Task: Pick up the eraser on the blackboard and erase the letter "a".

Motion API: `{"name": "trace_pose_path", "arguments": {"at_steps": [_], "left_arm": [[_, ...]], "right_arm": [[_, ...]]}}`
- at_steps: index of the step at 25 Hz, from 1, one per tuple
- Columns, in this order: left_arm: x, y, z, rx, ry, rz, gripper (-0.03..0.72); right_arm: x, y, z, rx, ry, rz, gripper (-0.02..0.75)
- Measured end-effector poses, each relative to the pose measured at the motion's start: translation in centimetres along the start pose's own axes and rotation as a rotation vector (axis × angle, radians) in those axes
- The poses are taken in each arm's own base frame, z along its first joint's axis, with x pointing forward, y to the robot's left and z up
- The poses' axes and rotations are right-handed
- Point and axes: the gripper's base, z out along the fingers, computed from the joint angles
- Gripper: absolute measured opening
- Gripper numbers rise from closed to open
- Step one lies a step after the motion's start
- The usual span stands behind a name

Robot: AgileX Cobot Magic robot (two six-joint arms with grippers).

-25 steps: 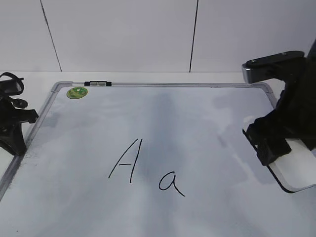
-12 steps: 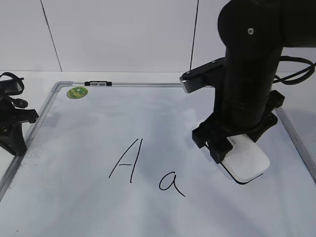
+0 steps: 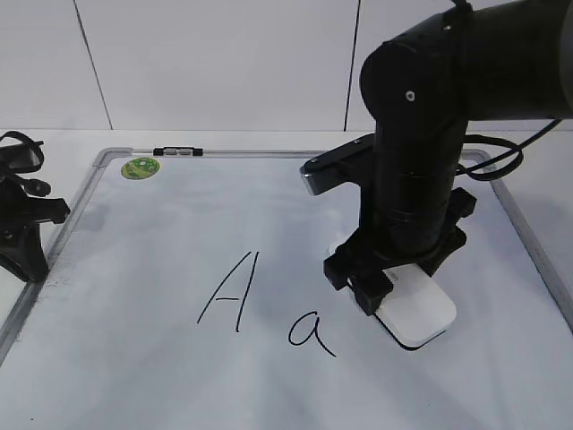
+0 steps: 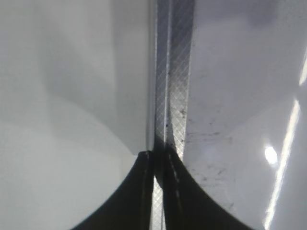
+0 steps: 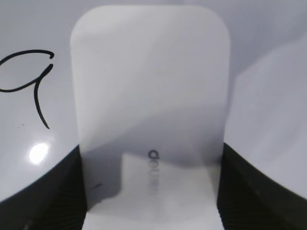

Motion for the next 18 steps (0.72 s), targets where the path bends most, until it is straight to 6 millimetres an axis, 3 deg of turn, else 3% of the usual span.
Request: {"name": "trace_pose_path", "arguments": {"at_steps": [18], "left_arm": [[0.0, 0.0, 0.0, 0.000, 0.000, 0.000, 0.016]], "right_arm": [[-0.9, 1.1, 2.8, -0.066, 0.055, -0.038, 0.559]]}}
